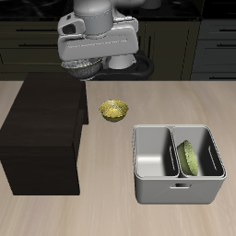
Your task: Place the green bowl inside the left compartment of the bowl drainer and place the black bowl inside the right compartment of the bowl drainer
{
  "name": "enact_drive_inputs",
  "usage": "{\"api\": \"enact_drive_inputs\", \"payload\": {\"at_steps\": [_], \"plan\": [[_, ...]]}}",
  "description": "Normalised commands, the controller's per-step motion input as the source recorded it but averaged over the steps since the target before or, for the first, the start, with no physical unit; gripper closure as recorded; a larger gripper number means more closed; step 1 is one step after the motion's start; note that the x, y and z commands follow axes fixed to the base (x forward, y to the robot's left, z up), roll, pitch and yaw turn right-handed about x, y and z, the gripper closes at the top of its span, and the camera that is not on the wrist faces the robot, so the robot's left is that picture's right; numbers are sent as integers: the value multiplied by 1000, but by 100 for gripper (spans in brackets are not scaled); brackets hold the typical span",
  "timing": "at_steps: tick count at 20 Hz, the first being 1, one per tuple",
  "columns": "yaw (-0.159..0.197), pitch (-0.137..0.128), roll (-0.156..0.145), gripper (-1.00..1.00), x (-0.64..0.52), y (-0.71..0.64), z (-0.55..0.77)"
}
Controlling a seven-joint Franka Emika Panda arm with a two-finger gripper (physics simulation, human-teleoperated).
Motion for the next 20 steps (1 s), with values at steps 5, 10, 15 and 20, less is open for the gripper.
{"api": "enact_drive_inputs", "payload": {"at_steps": [5, 10, 15, 20], "plan": [[-45, -5, -33, 100, 181, 307, -6], [-16, -17, 16, 100, 194, 448, -41], [-21, 4, 37, 100, 161, 360, -42], [5, 2, 20, 100, 151, 282, -78]]}}
